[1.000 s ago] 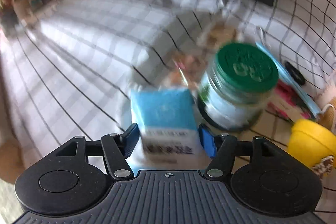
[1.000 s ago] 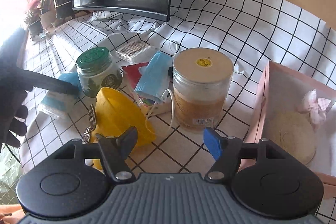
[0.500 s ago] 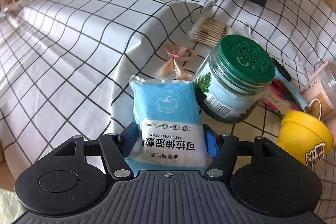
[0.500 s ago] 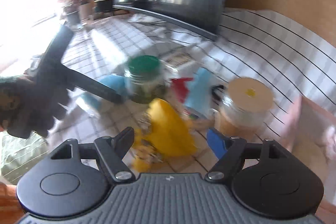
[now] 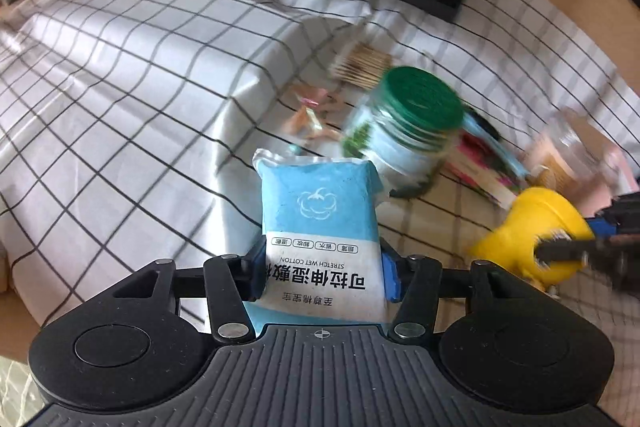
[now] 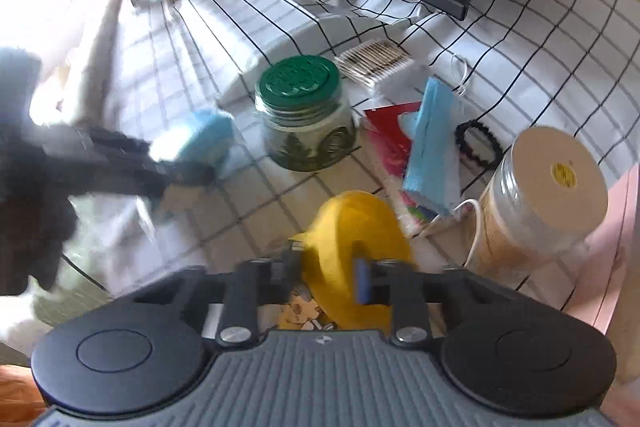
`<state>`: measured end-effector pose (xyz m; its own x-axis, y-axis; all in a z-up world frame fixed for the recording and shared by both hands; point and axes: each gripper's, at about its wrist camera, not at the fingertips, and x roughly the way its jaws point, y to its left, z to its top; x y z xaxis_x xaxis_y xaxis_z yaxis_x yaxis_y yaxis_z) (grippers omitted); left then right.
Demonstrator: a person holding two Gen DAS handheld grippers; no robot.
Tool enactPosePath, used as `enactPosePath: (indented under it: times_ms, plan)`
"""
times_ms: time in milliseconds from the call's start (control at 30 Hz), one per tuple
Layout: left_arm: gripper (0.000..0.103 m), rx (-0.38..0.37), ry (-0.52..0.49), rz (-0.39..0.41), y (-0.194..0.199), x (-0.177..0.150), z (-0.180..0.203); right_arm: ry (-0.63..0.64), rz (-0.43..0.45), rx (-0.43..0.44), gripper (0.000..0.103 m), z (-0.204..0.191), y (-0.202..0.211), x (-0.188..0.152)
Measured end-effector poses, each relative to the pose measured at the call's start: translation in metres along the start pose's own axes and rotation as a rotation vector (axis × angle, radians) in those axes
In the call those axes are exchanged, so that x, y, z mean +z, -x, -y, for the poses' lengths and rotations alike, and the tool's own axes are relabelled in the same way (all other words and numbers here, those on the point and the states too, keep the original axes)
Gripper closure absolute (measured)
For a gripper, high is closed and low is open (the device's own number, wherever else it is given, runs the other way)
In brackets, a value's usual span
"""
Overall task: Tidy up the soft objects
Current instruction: 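Grasp the yellow funnel-shaped toy with the right tool while the left holds the pack, then lower the blue pack into the box with the left tool while the right drops the toy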
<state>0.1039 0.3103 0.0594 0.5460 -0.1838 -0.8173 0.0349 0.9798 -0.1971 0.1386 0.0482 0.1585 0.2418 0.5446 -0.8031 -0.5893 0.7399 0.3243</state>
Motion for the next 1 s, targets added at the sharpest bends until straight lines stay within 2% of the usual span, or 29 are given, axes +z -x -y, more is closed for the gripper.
enactPosePath:
  times_ms: [267, 733, 867, 1000]
  plan:
    - [0.045, -0.137, -0.115, -0.072, 0.016, -0.008, 0.052, -0.149, 0.081, -0.002, 0.094, 0.018, 0.072, -0.037]
    - [0.045, -0.377, -0.444, -0.201, -0.001, -0.043, 0.215, -0.364, 0.18, -0.28, 0.094, 0.078, 0.165, -0.132]
    - [0.045, -0.436, -0.486, -0.184, 0.003, -0.035, 0.25, -0.377, 0.25, -0.356, 0.094, 0.091, 0.198, -0.132]
    - [0.045, -0.458, -0.532, -0.098, 0.014, -0.009, 0.282, -0.382, 0.353, -0.42, 0.094, 0.104, 0.227, -0.111]
